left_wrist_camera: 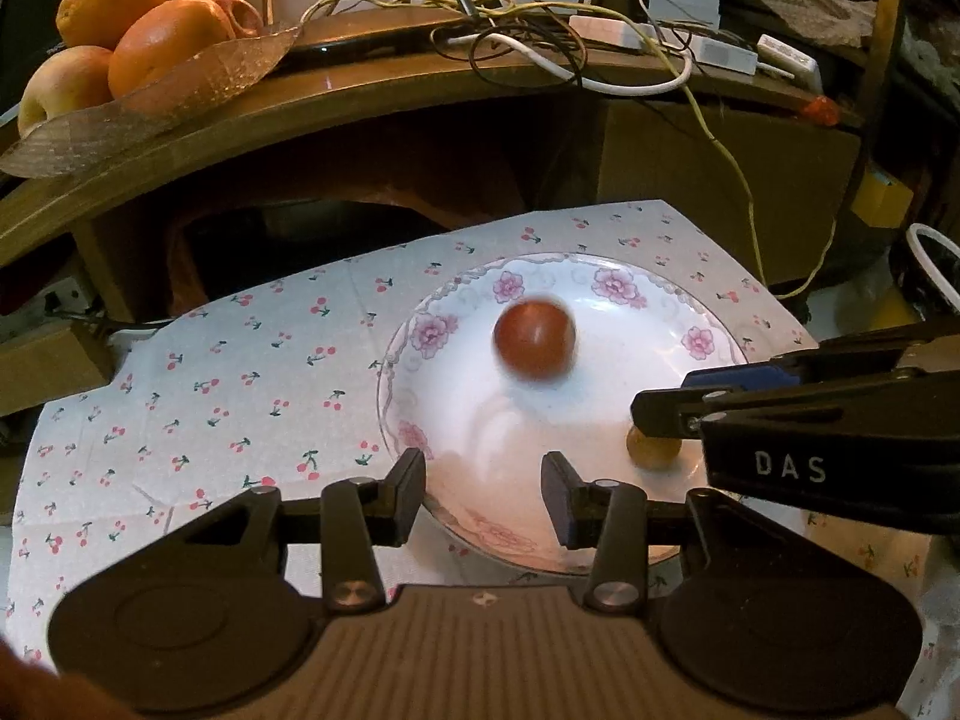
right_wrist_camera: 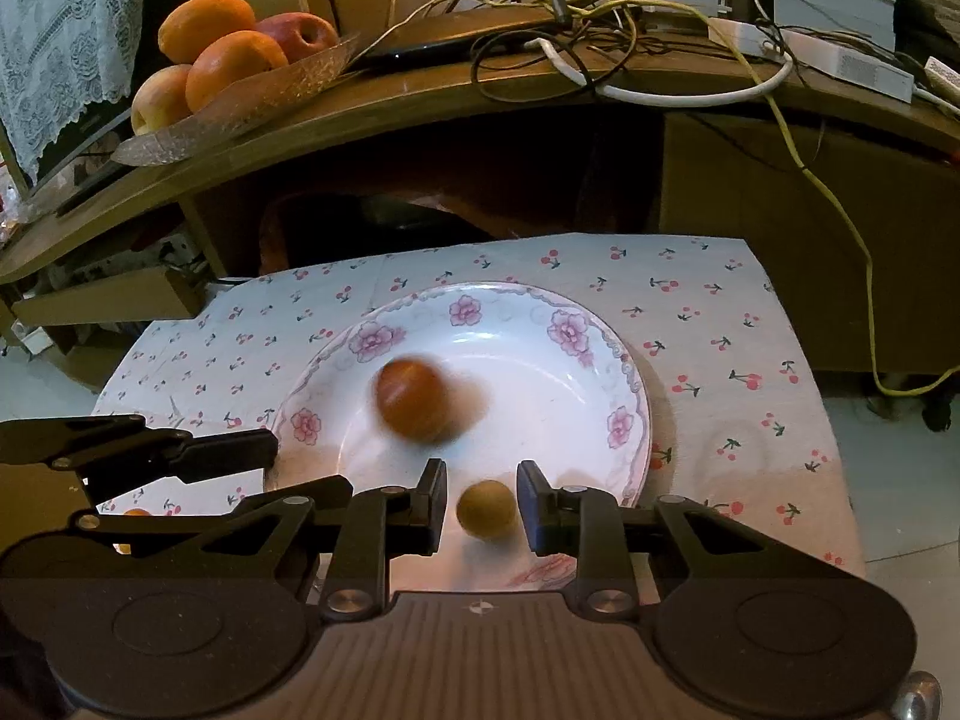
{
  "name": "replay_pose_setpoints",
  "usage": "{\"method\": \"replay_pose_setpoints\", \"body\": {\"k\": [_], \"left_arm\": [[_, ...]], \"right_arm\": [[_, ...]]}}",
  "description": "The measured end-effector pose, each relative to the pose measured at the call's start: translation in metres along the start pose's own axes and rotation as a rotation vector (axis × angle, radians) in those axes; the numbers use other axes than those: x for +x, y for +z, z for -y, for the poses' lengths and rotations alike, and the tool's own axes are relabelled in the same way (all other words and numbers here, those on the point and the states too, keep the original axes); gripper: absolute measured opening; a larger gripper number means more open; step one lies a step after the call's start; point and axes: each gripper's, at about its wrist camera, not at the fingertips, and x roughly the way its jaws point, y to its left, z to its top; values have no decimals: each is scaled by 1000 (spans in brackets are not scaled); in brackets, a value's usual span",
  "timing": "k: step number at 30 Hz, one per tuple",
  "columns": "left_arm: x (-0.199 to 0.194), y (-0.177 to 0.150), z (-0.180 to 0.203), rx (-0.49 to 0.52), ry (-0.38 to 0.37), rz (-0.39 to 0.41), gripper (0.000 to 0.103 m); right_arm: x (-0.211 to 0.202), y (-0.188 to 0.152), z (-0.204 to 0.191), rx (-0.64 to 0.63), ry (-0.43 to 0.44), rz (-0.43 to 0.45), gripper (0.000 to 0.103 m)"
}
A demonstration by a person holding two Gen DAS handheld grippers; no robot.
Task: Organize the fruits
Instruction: 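Carry both fruits over the white plate and open both grippers to drop them, then withdraw both grippers from the plate back toward the fruit cluster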
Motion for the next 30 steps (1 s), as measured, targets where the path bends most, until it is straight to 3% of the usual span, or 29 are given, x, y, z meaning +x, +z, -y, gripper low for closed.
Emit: {"method": "replay_pose_setpoints", "body": {"k": [14,30], "left_arm": [[-17,2,-10,-28,-6,28,51],[-39,-22,-27,-6,11,10,51]], "right_arm": [[-14,5,10,52,-5,46,31],[-29,-8,-17,-47,28,17,35]]}}
